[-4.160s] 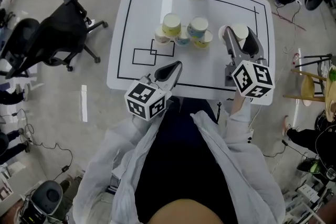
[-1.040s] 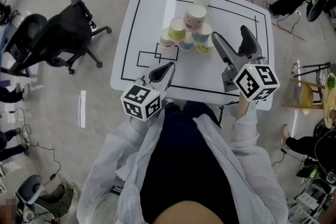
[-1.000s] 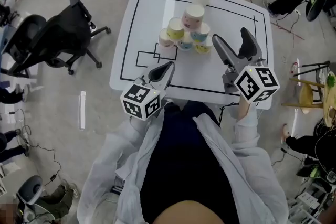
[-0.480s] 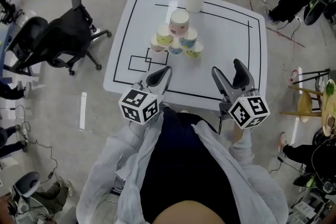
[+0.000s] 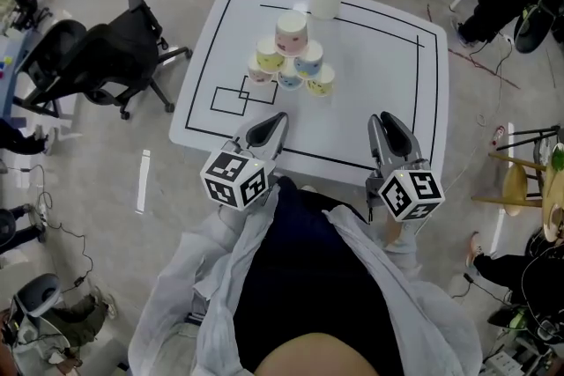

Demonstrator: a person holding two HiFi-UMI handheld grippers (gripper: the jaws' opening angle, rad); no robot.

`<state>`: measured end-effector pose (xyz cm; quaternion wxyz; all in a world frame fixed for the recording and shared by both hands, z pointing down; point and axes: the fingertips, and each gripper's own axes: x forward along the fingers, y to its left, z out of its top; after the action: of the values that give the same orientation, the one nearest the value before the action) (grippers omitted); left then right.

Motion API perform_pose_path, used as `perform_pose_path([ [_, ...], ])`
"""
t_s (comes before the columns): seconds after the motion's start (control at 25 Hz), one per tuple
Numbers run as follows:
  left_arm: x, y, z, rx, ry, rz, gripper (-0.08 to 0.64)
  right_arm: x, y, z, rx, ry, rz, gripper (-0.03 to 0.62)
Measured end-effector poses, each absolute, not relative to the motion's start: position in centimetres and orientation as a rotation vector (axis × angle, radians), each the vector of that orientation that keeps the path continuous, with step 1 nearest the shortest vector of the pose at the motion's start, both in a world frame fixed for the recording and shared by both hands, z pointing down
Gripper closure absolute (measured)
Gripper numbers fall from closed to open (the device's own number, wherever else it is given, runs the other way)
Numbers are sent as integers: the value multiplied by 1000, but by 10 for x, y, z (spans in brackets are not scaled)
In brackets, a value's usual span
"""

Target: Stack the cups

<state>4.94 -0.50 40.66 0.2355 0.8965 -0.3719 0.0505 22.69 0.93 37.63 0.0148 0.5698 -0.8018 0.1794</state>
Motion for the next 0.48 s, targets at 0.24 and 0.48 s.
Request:
perform_pose_path([
  [0.24, 56, 6, 413, 2460, -1037, 134, 563, 223, 21, 392, 1652, -2449, 408, 578],
  [0.48, 66, 13, 410, 2503, -1008, 129, 563, 223, 29, 398, 1616, -2473, 427, 578],
])
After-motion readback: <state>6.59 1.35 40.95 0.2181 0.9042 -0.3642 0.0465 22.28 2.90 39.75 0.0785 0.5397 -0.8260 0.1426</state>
